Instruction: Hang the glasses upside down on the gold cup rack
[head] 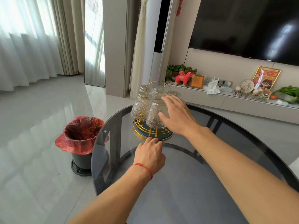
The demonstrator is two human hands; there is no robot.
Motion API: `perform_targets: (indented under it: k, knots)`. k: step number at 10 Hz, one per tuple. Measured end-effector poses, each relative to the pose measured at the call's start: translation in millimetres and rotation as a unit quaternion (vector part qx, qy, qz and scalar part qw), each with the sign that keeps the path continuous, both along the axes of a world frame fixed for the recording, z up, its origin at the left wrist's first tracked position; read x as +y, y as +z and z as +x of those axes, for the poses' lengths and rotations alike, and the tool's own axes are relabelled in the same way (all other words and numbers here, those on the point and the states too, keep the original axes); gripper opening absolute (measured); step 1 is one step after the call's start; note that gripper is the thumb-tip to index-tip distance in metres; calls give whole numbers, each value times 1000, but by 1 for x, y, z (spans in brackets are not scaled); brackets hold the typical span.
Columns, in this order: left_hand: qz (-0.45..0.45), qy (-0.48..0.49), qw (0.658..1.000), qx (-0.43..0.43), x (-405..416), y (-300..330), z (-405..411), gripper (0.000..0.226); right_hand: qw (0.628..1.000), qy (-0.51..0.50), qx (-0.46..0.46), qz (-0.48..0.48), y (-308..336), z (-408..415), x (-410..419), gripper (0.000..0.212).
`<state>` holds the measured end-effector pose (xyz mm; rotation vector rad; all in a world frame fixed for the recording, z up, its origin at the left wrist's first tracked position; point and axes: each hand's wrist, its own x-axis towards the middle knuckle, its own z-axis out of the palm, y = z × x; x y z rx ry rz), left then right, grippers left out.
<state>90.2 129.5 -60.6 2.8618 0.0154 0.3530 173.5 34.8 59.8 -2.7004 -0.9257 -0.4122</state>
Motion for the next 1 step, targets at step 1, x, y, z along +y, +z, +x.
perform_targets:
  k: [1]
  knots:
    - [-83, 39, 994, -56, -4, 17, -9, 27, 998, 7, 6, 67, -6, -30, -40, 60]
